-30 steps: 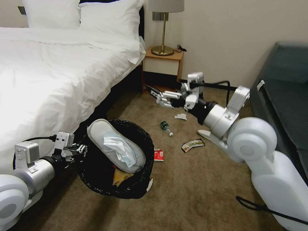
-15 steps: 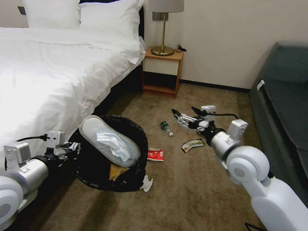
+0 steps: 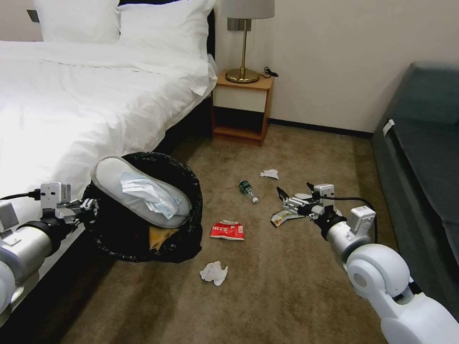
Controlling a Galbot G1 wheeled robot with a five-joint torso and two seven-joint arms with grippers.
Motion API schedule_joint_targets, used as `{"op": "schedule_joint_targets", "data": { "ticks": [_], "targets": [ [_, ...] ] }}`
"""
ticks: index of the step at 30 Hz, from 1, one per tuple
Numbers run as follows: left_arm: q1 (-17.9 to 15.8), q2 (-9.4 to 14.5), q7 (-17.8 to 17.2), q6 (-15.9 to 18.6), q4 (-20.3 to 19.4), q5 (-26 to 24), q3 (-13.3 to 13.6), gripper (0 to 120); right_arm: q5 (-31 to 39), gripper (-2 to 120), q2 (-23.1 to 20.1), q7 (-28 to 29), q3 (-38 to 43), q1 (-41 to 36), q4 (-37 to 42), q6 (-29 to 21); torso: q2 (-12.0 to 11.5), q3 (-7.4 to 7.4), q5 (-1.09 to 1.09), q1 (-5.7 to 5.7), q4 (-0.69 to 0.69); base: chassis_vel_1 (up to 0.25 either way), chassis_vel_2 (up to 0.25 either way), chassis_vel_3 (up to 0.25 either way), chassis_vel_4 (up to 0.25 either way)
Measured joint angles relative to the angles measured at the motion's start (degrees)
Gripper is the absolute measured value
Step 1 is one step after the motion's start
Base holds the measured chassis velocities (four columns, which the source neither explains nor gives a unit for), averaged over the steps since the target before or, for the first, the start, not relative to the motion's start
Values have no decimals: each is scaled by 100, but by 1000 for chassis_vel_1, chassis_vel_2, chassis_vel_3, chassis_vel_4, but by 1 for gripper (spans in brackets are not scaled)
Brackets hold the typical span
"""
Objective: Pick up the trash bin, then pick up the garbage on the floor and place it into the trash bin.
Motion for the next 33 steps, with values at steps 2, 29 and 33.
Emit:
{"op": "schedule_joint_targets", "data": {
  "ticks": [2,29,33],
  "targets": [
    [0,12,-1,0,-4,-10,0,1,-16,100,1,-16,4,-20,5,4,0,0,-1,0,0,0,0,0,0],
    [6,117,144,0,-32,-4,52,1,-246,100,144,-81,-368,-137,27,2,0,1,-1,0,0,-58,56,61,-55],
    [6,125,165,0,-31,5,49,1,-272,100,157,-88,-442,-124,14,1,0,1,-1,1,0,-77,82,72,-81]
  ]
}}
